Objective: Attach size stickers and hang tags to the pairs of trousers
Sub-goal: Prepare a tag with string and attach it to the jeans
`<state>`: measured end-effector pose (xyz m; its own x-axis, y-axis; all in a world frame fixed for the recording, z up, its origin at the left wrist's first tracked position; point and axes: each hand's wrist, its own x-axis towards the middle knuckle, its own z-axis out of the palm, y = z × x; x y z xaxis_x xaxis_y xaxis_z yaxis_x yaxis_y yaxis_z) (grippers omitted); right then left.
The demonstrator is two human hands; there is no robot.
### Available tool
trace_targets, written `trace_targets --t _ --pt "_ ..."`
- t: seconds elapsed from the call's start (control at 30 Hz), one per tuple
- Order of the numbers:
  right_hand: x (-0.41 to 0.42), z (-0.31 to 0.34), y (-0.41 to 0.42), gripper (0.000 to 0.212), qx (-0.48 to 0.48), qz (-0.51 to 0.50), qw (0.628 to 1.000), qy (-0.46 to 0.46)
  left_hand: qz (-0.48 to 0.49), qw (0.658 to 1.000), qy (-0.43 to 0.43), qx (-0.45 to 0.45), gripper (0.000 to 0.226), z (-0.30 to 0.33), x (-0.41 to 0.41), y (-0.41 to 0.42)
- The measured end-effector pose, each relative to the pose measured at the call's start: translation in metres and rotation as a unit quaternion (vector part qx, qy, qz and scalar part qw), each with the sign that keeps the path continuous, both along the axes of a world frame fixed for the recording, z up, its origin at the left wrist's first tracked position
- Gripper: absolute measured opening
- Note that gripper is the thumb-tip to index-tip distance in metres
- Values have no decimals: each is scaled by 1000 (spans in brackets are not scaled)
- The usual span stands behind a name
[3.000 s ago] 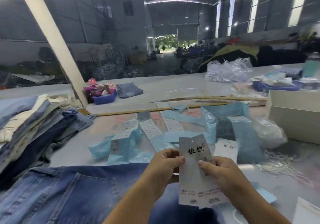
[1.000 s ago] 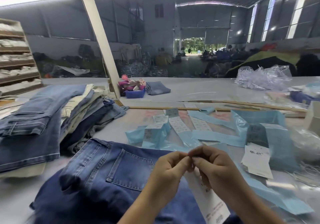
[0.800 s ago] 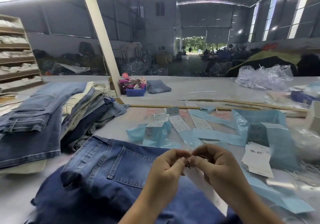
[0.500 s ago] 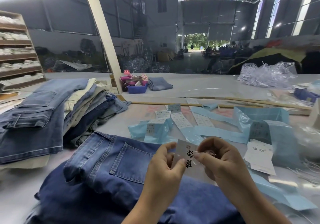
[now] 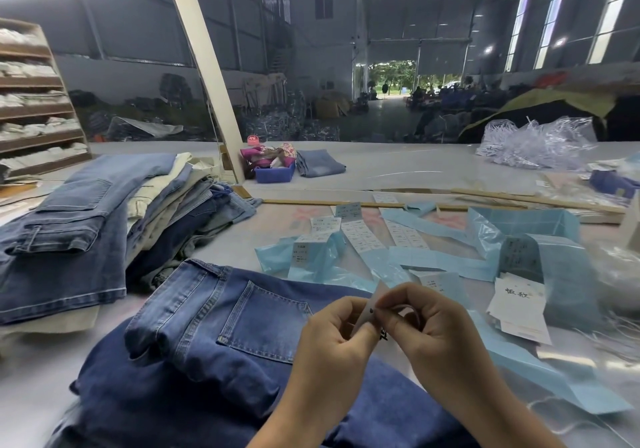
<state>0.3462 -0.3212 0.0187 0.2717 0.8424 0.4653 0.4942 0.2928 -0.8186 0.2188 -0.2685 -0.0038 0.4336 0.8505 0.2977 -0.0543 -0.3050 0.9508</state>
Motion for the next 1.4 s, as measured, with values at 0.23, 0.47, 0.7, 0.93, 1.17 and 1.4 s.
trace_targets --t 0.23,0.47,0.7,0.93,1.17,1.4 --pt "2 0 -2 27 -2 -34 997 -68 -39 999 23 -5 39 -2 -4 1" --pt "2 2 -3 19 -36 23 999 -25 -105 994 -10 -40 23 -6 -13 9" --pt "4 4 -3 22 -58 75 995 28 -106 994 -8 -28 15 -6 -17 14" --pt "6 4 -2 15 -86 44 995 -30 -62 998 19 -15 15 -9 -13 16" --pt "14 -2 0 15 -98 21 995 -10 48 998 -10 -45 14 -4 -10 20" --pt "31 -6 2 29 -114 24 992 49 150 982 -14 -110 15 -8 -16 36"
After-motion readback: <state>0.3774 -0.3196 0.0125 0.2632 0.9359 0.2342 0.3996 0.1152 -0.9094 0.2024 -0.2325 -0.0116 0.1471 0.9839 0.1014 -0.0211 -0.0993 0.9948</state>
